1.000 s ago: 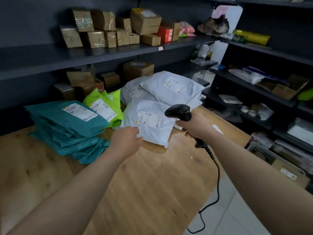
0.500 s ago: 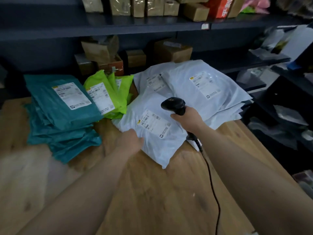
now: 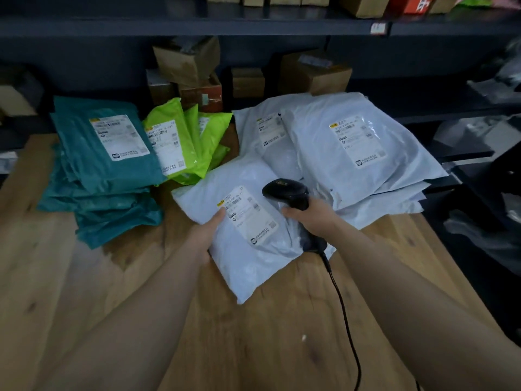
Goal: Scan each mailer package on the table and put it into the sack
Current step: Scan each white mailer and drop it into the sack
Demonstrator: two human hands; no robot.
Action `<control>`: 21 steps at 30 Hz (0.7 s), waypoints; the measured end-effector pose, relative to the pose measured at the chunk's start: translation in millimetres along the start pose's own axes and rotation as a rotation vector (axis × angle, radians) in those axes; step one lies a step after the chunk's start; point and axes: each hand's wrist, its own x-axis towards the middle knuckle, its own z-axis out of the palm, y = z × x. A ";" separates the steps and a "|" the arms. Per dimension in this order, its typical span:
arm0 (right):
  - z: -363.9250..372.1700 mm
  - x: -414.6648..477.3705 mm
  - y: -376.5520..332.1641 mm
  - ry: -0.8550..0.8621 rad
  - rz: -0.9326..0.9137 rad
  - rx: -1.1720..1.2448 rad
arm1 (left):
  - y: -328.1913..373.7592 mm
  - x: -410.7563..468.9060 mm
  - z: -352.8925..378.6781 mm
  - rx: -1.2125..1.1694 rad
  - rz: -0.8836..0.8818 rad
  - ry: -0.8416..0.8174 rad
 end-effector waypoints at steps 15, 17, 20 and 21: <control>-15.8 -102.3 -50.6 -0.244 -0.161 0.149 | -30.6 -97.8 -58.6 -0.163 0.318 -0.112; -14.1 -114.7 -54.5 -0.228 -0.168 0.170 | -31.8 -106.3 -67.3 -0.146 0.336 -0.127; -9.6 -126.9 -58.7 -0.219 -0.178 0.148 | -31.4 -110.9 -81.7 -0.102 0.384 -0.146; -8.1 -130.0 -60.4 -0.219 -0.181 0.135 | -30.1 -112.8 -84.5 -0.076 0.393 -0.141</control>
